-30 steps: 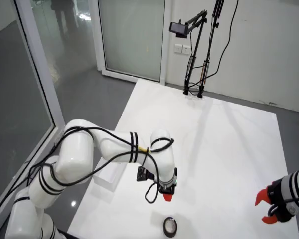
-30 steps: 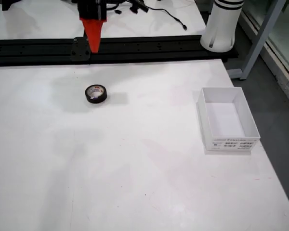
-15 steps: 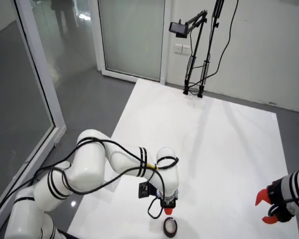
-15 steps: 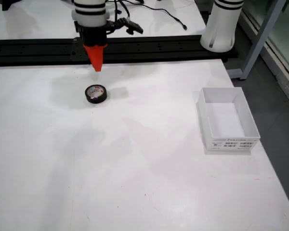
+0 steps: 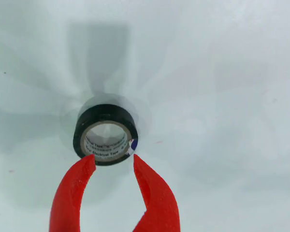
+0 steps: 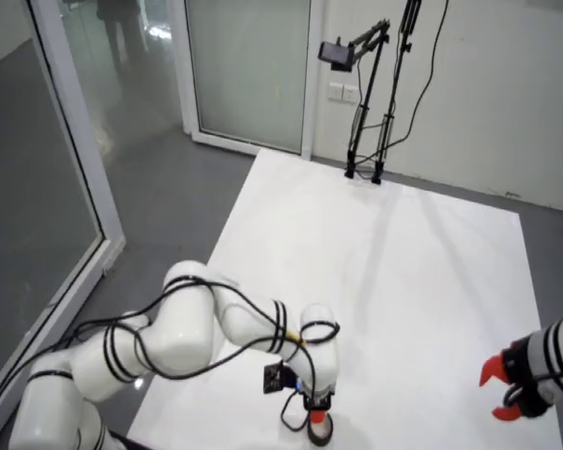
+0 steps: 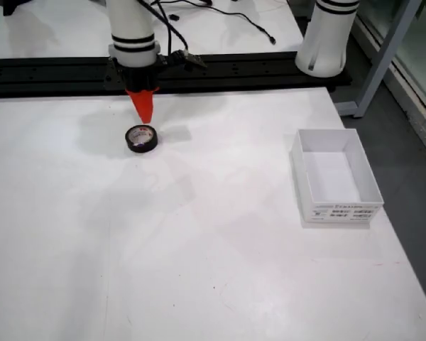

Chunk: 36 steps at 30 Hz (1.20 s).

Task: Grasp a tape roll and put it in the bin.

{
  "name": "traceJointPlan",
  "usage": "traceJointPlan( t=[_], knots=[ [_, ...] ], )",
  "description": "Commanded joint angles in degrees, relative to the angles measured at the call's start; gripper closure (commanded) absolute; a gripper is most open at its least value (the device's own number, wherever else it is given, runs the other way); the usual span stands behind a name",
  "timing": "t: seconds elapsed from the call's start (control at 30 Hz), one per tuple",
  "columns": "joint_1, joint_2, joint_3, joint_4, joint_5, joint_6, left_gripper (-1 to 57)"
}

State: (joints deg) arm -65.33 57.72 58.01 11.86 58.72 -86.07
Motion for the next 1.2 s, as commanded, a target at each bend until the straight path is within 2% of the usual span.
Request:
traceJointPlan(
  t=[0.03, 0.57, 0.97, 1.03, 1.2],
  knots=[
    [0.29, 4.86, -1.58, 1.41, -3.08, -1.38, 38.4],
    [1.26, 10.22, -7.38, 2.47, -4.40, -1.38, 38.2],
    [2.49, 10.92, -8.44, 3.96, -4.31, -1.38, 38.2],
    [2.57, 11.01, -8.44, 3.96, -4.31, -1.38, 39.6],
    [2.75, 11.01, -8.44, 3.87, -4.40, -1.38, 47.3]
  ],
)
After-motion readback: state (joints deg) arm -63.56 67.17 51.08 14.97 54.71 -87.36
